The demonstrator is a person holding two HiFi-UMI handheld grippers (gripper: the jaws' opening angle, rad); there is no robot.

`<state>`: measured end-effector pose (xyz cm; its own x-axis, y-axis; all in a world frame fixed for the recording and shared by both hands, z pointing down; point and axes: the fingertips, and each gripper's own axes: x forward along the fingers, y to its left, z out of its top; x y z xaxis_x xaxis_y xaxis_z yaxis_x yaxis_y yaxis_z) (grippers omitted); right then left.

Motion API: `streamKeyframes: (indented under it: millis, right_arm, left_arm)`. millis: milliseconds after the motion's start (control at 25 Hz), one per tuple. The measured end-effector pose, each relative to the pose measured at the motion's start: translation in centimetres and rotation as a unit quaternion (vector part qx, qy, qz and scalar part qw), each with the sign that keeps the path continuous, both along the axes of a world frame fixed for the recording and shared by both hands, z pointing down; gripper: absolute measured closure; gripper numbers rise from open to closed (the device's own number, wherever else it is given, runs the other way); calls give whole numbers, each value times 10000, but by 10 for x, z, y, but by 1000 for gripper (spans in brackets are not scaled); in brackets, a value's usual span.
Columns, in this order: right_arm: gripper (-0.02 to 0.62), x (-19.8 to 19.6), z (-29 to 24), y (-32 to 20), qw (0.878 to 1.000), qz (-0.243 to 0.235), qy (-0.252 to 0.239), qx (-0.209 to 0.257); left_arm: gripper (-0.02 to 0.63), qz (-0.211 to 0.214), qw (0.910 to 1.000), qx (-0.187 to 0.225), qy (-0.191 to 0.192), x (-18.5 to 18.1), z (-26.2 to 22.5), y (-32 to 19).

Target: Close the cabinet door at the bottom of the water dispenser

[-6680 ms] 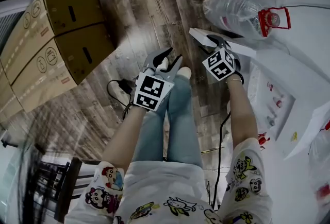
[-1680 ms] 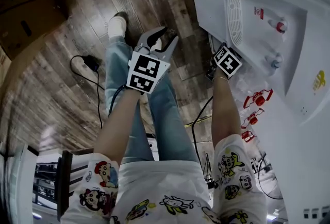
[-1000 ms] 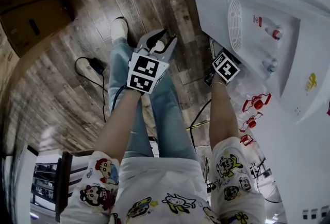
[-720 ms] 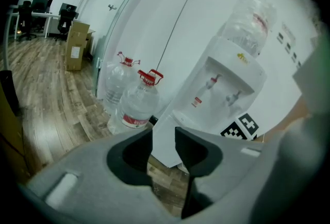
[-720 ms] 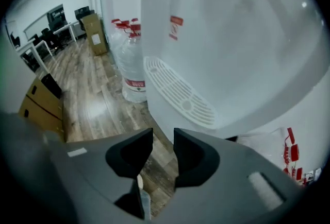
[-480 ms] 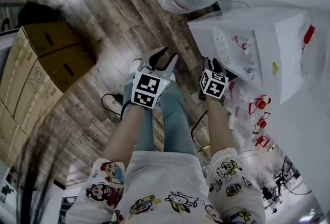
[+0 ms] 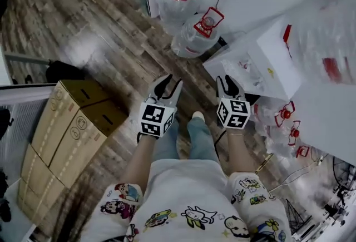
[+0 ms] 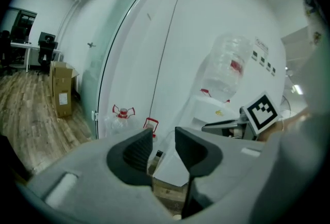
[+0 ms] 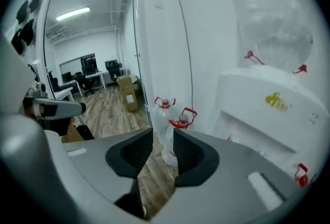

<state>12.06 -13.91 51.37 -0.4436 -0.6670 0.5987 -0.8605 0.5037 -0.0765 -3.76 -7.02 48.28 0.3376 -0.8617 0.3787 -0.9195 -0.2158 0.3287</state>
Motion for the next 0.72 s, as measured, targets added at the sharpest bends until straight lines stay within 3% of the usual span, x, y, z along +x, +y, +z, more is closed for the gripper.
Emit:
streamKeyframes:
  millis: [200,360,560,720]
  right_arm:
    - [468,5,-98,13,9959,172,-724,519]
    - [471,9,-167,30,9880,-55,-1267,886]
    - [506,17,-243,57,9691,-452,-1890,1517]
    - [538,25,-281,81,9590,-548,-2024,1906]
  left_arm:
    - [469,125,9986,502,147,-1,-70,9]
    - [469,340,9943,968,301,9,-127,14]
    - [471,913,9853,1396,375,41,-191,17]
    - [483,1419,9773,1531,373,69,-218,30]
